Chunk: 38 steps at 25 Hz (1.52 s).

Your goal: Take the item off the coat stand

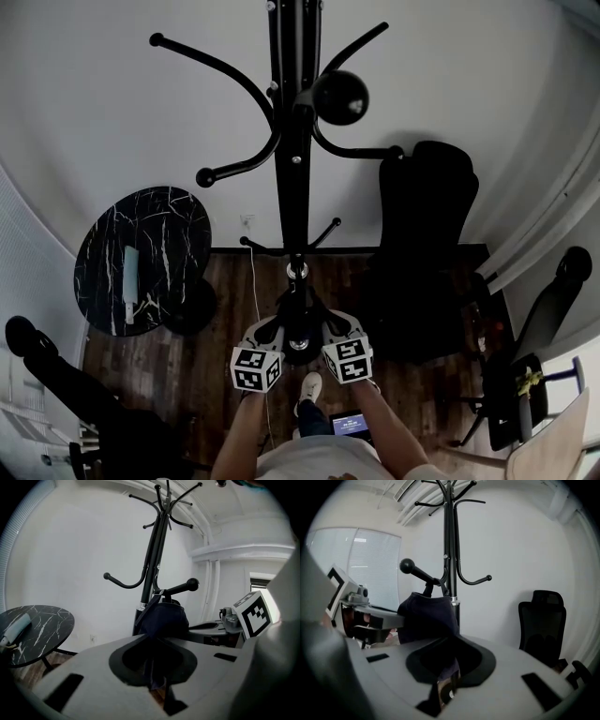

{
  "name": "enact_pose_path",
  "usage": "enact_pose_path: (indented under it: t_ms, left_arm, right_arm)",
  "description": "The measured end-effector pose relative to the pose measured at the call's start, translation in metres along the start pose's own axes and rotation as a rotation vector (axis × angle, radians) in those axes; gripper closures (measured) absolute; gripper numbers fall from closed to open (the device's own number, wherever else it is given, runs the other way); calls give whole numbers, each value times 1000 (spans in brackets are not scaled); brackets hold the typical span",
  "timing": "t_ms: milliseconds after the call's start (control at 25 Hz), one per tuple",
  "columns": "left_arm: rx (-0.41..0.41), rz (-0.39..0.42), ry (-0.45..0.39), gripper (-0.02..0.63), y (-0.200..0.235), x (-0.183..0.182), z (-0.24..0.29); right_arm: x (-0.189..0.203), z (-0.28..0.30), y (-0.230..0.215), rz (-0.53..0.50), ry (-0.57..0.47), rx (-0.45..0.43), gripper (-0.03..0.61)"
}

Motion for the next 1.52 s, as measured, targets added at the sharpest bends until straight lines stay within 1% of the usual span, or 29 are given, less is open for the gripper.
enact_pose_path:
  t_ms: [120, 280, 400, 1040, 1240, 1520]
  left_arm:
    - [-4, -4, -3, 583, 0, -1, -3]
    - [4, 0, -4, 583, -4, 0, -10]
    - [5, -7, -17, 583, -8, 0, -17]
    - [11, 13, -116, 583, -34, -5, -62]
    - [28, -10, -145, 583, -41, -3, -79]
    - [41, -7, -175, 583, -53, -3, -99]
  right_arm:
    - [0, -4, 3, 3, -4, -10, 541]
    - [-1, -11, 3, 40, -19, -14, 541]
    - [-4, -19, 6, 43, -31, -13, 541]
    - [-16, -63, 25, 89, -112, -28, 543]
    - [-17, -79, 33, 98, -130, -34, 543]
    - [-22, -102, 44, 102, -157, -26, 543]
Point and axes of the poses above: the fingertips, and each gripper's own axes: z forward along the fingers, y to its left, x out of its underside, the point moved 10 cm from there along -z, backward along the fingers, and after that the axes turned 12 degrees about -z, right-handed, at the moved point
